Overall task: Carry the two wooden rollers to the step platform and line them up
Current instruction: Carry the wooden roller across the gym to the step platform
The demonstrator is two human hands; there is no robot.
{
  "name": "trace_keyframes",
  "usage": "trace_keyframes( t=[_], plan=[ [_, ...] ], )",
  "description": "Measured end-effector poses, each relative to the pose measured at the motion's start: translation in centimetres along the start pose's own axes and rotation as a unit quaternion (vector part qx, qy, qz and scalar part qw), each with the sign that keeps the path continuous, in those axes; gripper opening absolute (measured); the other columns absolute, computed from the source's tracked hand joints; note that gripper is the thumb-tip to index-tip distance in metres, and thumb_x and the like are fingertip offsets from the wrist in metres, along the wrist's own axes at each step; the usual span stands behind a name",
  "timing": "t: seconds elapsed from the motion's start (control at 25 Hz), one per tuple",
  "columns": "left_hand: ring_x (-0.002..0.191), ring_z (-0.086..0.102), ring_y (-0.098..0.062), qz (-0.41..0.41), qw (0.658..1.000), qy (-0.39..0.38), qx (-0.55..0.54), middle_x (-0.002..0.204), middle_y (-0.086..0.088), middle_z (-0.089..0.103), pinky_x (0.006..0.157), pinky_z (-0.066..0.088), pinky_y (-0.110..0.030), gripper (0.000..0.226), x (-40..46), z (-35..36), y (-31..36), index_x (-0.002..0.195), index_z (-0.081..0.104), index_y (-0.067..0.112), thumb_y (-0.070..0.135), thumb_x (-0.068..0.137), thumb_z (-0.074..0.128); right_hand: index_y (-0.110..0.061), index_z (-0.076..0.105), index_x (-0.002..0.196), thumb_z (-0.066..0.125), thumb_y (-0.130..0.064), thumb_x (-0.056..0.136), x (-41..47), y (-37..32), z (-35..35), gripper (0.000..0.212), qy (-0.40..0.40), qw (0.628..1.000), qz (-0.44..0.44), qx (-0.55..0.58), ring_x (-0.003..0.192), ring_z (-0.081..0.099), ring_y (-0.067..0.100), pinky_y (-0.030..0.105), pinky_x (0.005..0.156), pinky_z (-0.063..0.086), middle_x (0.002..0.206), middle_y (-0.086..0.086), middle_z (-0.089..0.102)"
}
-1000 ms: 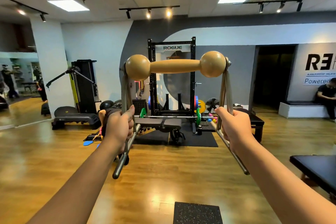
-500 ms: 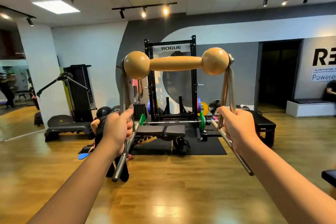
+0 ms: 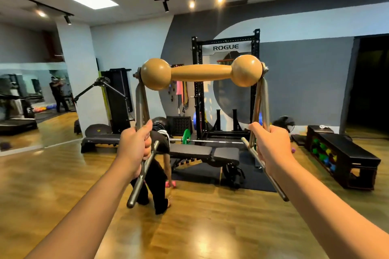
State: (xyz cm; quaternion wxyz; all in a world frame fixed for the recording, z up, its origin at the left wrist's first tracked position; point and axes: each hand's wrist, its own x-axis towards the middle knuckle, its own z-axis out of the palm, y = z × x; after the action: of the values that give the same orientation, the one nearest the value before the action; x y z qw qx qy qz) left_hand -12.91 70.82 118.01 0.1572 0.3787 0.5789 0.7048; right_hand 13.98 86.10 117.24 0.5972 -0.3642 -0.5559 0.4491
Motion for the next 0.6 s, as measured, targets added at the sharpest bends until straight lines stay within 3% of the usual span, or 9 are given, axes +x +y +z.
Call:
trace_keyframes(
  t=[0.28, 0.44, 0.6],
  plan=[
    [0.042, 0.018, -0.013, -0.014, 0.995, 0.103, -0.009, 0.051, 0.004, 0.025, 0.050, 0.011, -0.035, 0.056, 8.3, 1.7, -2.9, 0.050, 0.042, 0.024, 0.035, 0.102, 0.058, -0.017, 0.044, 0.059, 0.069, -0.024, 0.088, 12.2, 3.3, 8.3, 0.039, -0.100, 0.995, 0.003, 0.019, 0.046, 0.032, 0.016, 0.026, 0.044, 0.027, 0.048, -0.002, 0.036],
    [0.045, 0.020, -0.016, -0.014, 0.988, 0.152, 0.016, 0.052, 0.003, 0.028, 0.051, 0.013, -0.037, 0.047, 12.5, -1.1, -3.6, 0.062, 0.036, 0.023, 0.036, 0.102, 0.058, -0.014, 0.044, 0.065, 0.069, -0.026, 0.084, 16.0, 5.2, 14.9, 0.033, -0.166, 0.985, 0.016, 0.042, 0.045, 0.028, 0.018, 0.029, 0.046, 0.023, 0.051, 0.004, 0.034],
    [0.043, 0.022, -0.015, -0.004, 0.980, 0.195, 0.030, 0.050, 0.005, 0.029, 0.047, 0.015, -0.032, 0.048, 16.6, -5.1, -5.3, 0.061, 0.036, 0.023, 0.034, 0.102, 0.058, -0.015, 0.046, 0.063, 0.069, -0.026, 0.083, 18.4, 7.7, 23.1, 0.032, -0.210, 0.975, 0.028, 0.070, 0.044, 0.027, 0.017, 0.032, 0.049, 0.023, 0.049, 0.002, 0.034]
  ],
)
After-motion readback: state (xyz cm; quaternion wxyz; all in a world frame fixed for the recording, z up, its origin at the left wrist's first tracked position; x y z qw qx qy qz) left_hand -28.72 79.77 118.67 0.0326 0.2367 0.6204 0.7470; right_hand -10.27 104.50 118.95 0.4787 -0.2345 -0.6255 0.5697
